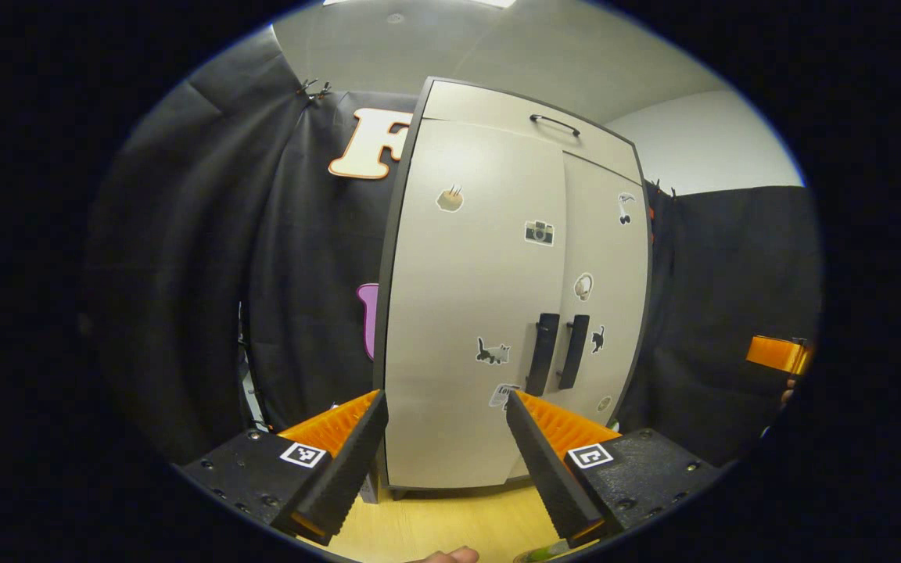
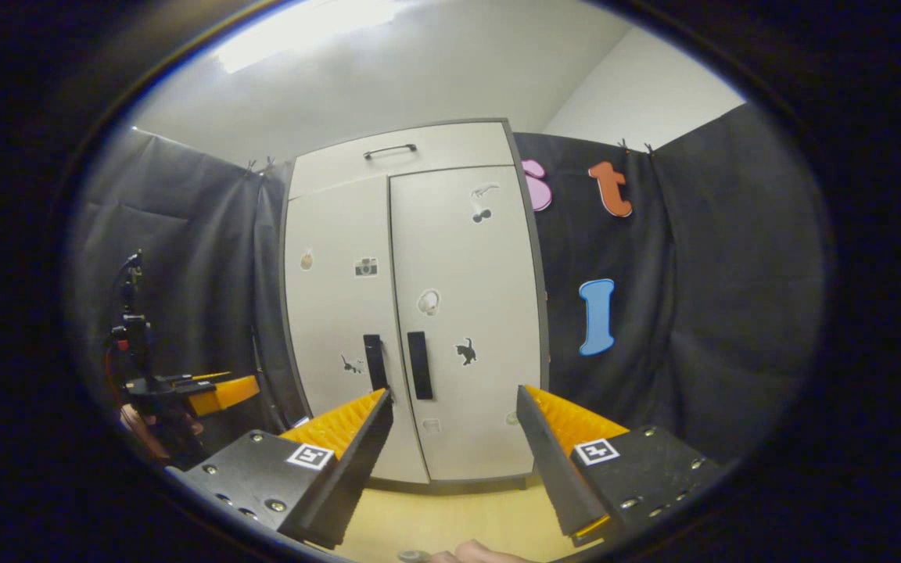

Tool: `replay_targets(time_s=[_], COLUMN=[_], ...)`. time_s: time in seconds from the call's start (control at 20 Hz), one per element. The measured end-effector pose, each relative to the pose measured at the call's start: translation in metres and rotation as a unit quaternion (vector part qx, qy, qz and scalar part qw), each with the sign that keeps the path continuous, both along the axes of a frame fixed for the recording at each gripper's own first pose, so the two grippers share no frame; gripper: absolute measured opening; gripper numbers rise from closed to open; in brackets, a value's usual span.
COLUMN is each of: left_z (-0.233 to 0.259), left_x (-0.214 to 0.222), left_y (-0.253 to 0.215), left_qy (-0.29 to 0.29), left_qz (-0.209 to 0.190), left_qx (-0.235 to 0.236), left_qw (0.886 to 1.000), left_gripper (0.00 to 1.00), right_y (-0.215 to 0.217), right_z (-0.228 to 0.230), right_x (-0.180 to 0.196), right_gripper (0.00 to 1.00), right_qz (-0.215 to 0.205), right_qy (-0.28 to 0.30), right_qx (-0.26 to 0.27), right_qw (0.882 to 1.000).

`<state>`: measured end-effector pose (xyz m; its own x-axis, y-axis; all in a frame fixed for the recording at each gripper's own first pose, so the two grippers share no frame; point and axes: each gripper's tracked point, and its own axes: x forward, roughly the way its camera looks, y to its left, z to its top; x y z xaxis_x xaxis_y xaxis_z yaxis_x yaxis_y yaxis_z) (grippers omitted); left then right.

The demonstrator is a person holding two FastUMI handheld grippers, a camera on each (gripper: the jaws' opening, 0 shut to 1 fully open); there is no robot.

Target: Grasp the bottle in the cabinet with the left hand and place it on the coaster, then close the right door with the right hand and the left door with the left hand.

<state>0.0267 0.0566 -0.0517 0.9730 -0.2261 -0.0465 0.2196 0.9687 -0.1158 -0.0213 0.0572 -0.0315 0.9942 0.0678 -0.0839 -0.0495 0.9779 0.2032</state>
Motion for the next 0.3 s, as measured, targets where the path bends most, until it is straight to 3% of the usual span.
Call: replay_targets(time_s=[0.3], left_z=[-0.010], left_x=[0.003], left_y=[0.000], left_qy=[0.004], left_qz=[0.003], left_qx=[0.035], left_qw=[0.999], left_gripper=[0.96], right_y=[0.002], right_z=[-0.004], right_x=[0.009], right_gripper=[0.96], right_qz=[-0.008], right_qy=[-0.002], right_qx=[-0.027], right_qw=[1.000])
